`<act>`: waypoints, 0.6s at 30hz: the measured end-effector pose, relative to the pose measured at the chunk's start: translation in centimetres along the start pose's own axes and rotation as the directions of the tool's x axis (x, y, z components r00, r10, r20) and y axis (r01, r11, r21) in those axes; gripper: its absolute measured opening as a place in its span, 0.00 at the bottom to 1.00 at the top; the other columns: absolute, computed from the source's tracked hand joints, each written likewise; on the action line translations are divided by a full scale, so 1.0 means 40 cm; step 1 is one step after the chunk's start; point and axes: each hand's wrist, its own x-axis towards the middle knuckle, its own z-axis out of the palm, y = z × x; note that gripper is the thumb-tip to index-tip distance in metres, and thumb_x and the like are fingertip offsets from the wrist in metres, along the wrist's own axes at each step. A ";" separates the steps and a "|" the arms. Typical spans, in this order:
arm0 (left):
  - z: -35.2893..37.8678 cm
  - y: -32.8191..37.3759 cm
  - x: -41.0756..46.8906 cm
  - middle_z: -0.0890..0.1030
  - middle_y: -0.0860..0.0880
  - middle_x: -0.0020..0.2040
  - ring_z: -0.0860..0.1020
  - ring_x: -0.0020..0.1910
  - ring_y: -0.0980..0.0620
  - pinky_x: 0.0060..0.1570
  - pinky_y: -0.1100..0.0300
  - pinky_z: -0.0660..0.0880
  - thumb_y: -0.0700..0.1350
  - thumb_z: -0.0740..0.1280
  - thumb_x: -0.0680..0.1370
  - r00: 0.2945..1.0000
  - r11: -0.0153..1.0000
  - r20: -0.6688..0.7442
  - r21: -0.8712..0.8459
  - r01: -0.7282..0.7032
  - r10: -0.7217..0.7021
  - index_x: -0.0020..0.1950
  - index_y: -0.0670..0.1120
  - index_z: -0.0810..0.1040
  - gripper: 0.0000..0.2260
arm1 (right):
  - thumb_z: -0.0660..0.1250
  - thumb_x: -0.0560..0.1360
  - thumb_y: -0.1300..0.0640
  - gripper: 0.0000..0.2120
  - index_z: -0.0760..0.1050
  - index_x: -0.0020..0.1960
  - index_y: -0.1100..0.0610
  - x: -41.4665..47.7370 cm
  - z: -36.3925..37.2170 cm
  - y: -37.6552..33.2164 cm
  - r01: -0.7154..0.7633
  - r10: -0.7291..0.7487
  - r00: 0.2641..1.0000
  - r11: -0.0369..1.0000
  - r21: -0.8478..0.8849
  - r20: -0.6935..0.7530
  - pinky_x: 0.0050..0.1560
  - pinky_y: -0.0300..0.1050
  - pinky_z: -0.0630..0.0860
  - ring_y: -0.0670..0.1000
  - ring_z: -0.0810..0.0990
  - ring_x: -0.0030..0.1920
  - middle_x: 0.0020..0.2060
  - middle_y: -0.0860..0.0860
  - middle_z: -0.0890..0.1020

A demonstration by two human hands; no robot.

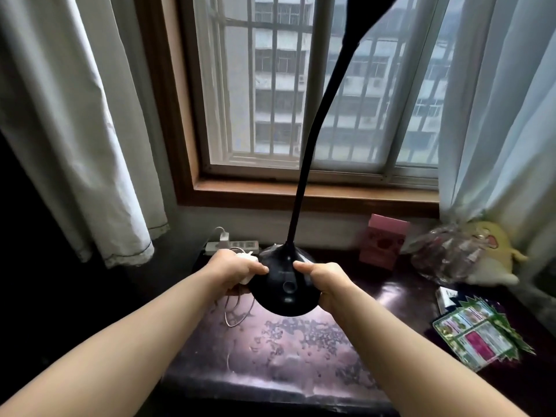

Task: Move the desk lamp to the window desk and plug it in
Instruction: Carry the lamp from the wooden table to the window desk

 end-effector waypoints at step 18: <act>0.176 0.058 0.301 0.74 0.43 0.33 0.76 0.32 0.46 0.49 0.47 0.80 0.36 0.76 0.65 0.995 0.986 -0.024 -0.140 0.093 -0.097 0.34 0.45 0.71 0.14 | 0.74 0.70 0.63 0.20 0.76 0.58 0.72 0.327 -0.106 -0.100 -0.041 0.042 0.999 0.997 -0.065 0.013 0.28 0.42 0.78 0.58 0.82 0.36 0.52 0.65 0.83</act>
